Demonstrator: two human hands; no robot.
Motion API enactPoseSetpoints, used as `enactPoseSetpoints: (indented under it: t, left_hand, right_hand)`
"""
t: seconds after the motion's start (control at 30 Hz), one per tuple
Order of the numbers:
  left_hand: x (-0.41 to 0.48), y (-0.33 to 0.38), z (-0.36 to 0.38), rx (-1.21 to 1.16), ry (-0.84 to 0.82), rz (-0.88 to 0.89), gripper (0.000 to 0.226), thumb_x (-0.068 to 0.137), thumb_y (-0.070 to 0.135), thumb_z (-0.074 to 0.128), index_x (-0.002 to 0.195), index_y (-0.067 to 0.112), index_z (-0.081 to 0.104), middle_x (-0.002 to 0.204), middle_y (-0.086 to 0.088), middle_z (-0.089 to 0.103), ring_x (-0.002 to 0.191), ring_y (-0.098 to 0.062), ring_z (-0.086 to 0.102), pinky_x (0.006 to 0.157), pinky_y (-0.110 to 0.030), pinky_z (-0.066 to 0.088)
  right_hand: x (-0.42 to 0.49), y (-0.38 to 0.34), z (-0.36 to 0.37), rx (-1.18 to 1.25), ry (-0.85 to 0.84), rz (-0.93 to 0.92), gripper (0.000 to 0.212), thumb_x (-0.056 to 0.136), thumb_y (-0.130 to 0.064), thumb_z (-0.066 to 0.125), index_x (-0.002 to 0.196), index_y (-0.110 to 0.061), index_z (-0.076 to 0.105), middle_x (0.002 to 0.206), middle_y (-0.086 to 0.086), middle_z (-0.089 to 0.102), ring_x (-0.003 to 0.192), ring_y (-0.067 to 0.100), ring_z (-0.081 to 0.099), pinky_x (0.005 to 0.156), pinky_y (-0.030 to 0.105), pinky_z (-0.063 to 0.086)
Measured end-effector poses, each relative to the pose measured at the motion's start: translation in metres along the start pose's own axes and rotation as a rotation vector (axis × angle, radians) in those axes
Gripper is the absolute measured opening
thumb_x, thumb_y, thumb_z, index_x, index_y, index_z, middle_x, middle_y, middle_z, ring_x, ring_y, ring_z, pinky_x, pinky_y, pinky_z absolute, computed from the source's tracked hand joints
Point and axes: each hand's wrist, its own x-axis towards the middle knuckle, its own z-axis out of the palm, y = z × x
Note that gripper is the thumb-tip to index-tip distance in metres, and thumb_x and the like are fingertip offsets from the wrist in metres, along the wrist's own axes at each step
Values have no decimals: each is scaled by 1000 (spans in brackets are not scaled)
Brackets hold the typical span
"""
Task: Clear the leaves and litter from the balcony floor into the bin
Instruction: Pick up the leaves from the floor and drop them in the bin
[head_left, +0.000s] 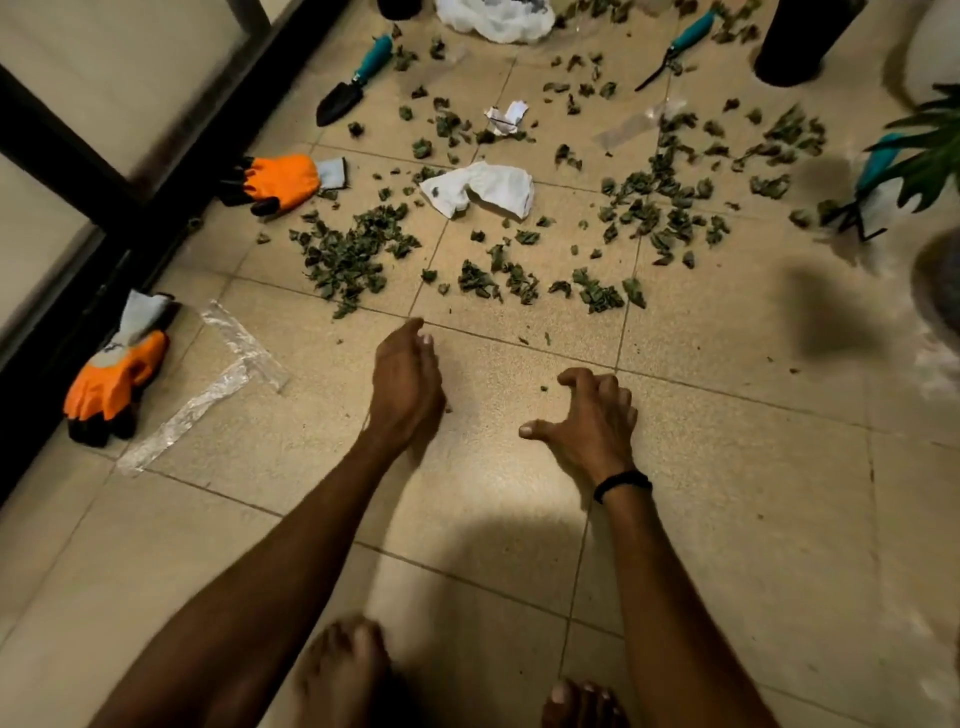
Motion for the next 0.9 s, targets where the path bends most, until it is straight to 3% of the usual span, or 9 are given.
enactPoseSetpoints:
  t: [0.07,0.17,0.23,0.27,0.37,0.43,0.6,0.77,0.9]
  left_hand:
    - [-7,-10,-20,59,-42,-7,27,107,28,45,102,10,64,89,-5,67,80,-20,60,71,-31,44]
    - [-7,-13,-30,55,-251,-107,40,101,42,55,72,15,59,61,0,58,59,-17,55,58,-31,38]
    - [-4,-1,-17,71,-474,-171,44,96,49,59,68,15,63,63,-2,65,66,-19,62,64,-33,47]
    - [-3,5,-9,106,-541,-159,43,94,52,60,70,16,66,66,-1,67,69,-19,65,66,-33,50]
    - [0,22,9,119,-637,-50,28,87,50,66,81,23,64,77,5,69,76,-17,65,70,-31,51]
    - [9,22,7,105,-720,-22,16,84,35,74,90,25,63,84,6,68,82,-17,64,72,-29,50]
    - [45,-16,-19,151,-913,-39,62,61,32,96,106,23,54,92,-1,62,79,-17,58,67,-30,46]
    - [70,-30,2,364,-808,239,88,36,68,92,100,27,47,89,6,52,85,-18,49,65,-33,38]
    - [99,-24,18,171,-528,189,71,50,70,86,91,28,47,89,7,51,82,-16,47,61,-32,38]
  right_hand:
    - [13,-16,-3,63,103,88,54,61,-64,79,100,-34,57,112,-3,53,112,24,44,94,41,34]
    - [31,-32,0,197,192,160,32,72,-60,74,80,-31,62,95,-6,63,101,23,53,89,40,41]
    - [30,-33,-2,361,189,137,26,77,-52,74,79,-29,63,86,-7,65,87,14,59,80,36,53]
    - [24,-33,-6,421,178,106,20,80,-43,75,81,-26,65,85,-5,66,79,8,60,72,24,56]
    - [7,-28,-16,491,149,48,12,88,-19,73,94,-10,69,92,2,65,73,-8,53,56,-2,38]
    - [-2,-19,-22,497,133,40,9,88,-12,72,94,-6,69,91,3,64,73,-8,51,55,-5,35]
    - [-2,6,-28,400,143,102,5,88,-18,72,89,-13,69,88,0,66,76,1,58,58,1,39]
    - [11,0,-21,309,184,125,10,89,-29,70,85,-20,69,83,-8,66,80,9,61,70,24,49]
    - [25,-10,-10,226,176,103,10,92,-33,65,88,-25,69,87,-6,67,83,11,62,73,26,49]
